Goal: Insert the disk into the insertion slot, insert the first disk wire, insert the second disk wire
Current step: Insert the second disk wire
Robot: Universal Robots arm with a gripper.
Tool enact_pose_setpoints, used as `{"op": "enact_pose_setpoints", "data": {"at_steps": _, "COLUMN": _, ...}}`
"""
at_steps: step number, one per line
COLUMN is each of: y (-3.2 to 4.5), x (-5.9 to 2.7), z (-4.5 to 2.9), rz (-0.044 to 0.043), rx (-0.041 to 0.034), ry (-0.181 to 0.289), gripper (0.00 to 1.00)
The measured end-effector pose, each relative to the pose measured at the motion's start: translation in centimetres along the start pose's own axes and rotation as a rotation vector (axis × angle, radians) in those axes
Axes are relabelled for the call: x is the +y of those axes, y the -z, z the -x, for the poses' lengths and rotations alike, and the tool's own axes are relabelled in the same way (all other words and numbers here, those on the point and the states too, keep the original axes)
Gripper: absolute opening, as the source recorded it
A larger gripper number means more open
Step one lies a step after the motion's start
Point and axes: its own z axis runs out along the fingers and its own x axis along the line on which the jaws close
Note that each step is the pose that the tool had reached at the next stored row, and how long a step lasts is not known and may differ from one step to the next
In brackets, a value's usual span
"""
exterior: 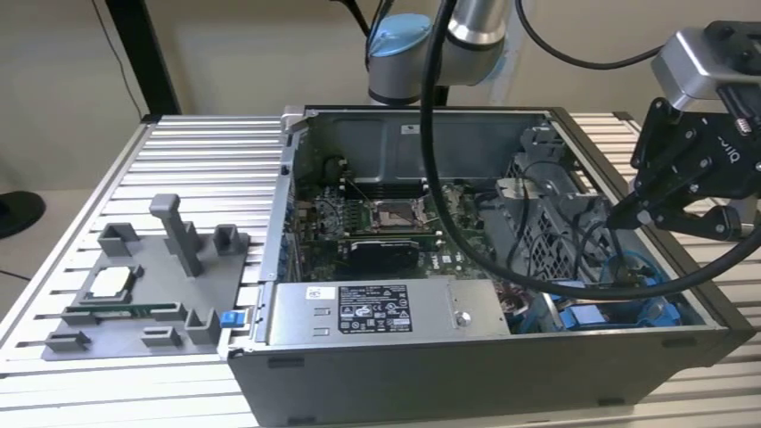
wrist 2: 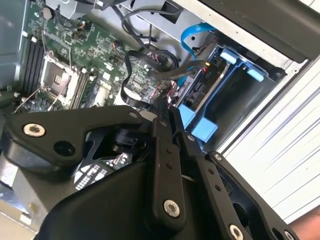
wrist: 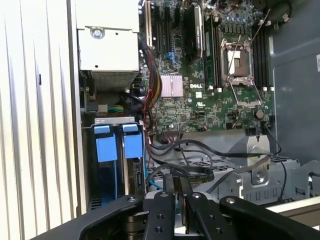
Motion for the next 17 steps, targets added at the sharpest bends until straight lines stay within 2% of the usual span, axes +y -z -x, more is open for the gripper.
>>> {"op": "enact_pose_setpoints", "data": {"at_steps": 4, "y": -0.10, "x": 0.18, "z": 0.12, "rz": -0.0030, "rx": 0.0315, "ry": -0.002, "gripper": 0.00}}
{"op": "enact_pose_setpoints", "data": {"at_steps": 7, "y": -0.27, "x": 0.42, "z": 0.34, "rz": -0.0080, "rx": 0.0687, "ry": -0.004, "gripper": 0.00}}
{"op": "enact_pose_setpoints", "data": {"at_steps": 9, "y": -0.48, "x": 0.52, "z": 0.67, "rz": -0.0127, "rx": 0.0891, "ry": -0.004, "gripper": 0.00}}
{"op": "enact_pose_setpoints", "data": {"at_steps": 15, "y": -1.40, "x": 0.69, "z": 2.00, "rz": -0.0256, "rx": 0.1203, "ry": -0.004, "gripper": 0.00}}
{"op": "enact_pose_setpoints", "data": {"at_steps": 17, "y": -1.61, "x": 0.72, "z": 2.33, "rz": -0.0314, "rx": 0.1417, "ry": -0.004, "gripper": 0.00}}
